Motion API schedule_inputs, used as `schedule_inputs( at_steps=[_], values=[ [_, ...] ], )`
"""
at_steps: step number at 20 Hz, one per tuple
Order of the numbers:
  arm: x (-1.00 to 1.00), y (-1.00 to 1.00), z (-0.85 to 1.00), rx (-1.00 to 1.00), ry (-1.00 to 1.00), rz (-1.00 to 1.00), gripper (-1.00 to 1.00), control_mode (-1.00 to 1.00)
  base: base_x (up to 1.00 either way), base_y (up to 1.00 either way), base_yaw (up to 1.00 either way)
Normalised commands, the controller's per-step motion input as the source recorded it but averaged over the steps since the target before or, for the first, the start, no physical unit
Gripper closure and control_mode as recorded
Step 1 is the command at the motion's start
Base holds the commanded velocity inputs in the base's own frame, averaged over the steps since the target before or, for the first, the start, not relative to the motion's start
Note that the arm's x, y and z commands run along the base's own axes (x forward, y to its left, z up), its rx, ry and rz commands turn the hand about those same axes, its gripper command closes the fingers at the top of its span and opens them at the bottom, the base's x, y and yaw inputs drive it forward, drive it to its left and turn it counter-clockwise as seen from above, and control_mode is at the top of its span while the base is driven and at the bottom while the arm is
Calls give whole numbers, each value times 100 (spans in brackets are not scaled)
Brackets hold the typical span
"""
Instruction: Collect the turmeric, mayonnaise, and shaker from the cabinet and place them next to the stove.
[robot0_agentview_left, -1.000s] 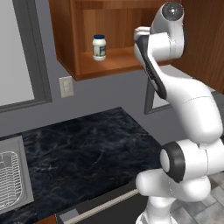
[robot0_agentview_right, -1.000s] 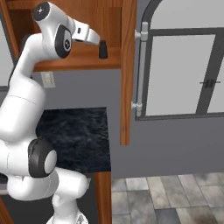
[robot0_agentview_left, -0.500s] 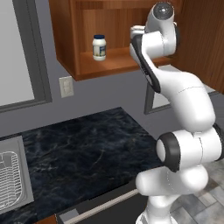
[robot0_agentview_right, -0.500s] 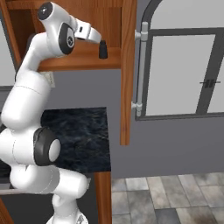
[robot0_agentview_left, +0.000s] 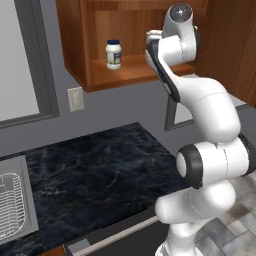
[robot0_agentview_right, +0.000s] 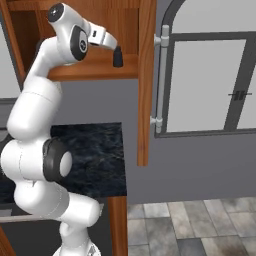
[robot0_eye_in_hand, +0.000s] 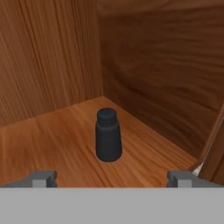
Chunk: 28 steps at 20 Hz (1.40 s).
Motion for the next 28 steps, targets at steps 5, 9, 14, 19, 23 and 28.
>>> schedule_inputs(
  at_steps=[5, 9, 14, 19, 23, 28],
  values=[
    [14, 0, -18, -2, 5, -1, -100, -100, 0, 0, 0],
    [18, 0, -12, -1, 4, 0, -100, -100, 0, 0, 0],
    [33, 0, 0, 0, 5, 0, -100, -100, 0, 0, 0],
    [42, 0, 0, 0, 5, 0, -100, -100, 0, 0, 0],
    [30, -2, -1, 0, 4, 0, -100, -100, 0, 0, 0],
    [17, -6, -2, 0, 2, 0, -100, -100, 0, 0, 0]
  ],
)
